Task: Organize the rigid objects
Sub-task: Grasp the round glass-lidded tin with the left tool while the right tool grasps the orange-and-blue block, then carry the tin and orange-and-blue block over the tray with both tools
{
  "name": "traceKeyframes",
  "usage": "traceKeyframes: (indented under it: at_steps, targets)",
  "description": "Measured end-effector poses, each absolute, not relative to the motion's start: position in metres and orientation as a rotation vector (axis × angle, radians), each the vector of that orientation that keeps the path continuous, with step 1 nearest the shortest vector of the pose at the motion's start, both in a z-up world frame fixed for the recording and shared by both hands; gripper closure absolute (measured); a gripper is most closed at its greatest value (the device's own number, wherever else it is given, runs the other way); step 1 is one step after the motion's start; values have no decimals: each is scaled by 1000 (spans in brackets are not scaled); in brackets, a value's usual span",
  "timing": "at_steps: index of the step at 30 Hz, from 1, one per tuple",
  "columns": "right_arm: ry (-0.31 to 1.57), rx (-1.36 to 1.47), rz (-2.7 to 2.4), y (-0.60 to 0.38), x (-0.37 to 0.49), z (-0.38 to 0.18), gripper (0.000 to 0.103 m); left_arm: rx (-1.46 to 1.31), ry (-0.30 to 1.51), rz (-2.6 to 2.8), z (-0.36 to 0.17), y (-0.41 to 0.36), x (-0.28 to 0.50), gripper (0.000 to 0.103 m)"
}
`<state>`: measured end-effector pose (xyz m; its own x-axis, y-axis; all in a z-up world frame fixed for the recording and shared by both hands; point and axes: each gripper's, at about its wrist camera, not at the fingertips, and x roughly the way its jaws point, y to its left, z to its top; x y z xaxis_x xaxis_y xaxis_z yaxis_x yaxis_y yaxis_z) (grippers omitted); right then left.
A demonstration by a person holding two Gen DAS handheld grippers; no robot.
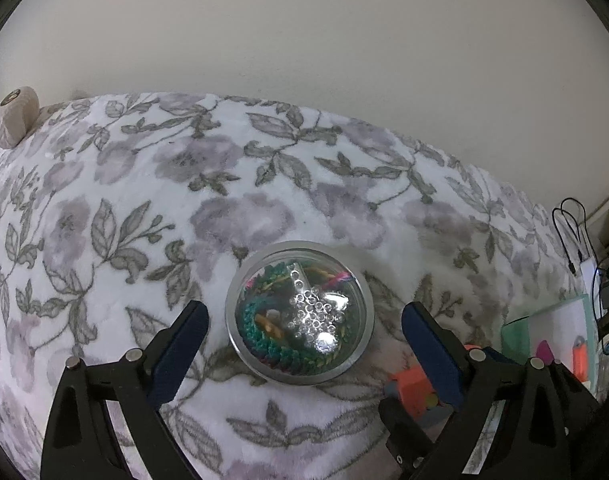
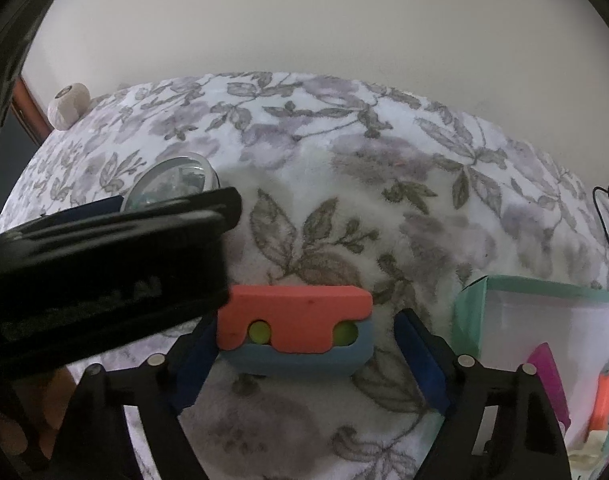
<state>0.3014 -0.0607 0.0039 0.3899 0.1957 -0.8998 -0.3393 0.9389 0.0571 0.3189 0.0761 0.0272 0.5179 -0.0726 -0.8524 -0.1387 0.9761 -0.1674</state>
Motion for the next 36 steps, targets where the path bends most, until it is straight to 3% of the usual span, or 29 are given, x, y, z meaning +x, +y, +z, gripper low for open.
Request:
traceKeyframes:
  at_steps: [3, 6, 20, 36]
  targets:
    - [1122, -142, 342, -60, 302, 4, 23, -217, 1039, 53, 24, 76, 321, 30]
    - [1122, -139, 342, -60, 301, 5, 30, -220, 1019, 48, 25, 78, 318, 30]
    - [1118, -124, 357, -66, 276, 24, 30, -277, 974, 64, 51, 78, 287, 30]
    - [1027, -63, 347, -116, 197, 103, 30, -319, 865, 42, 132, 50, 197, 30]
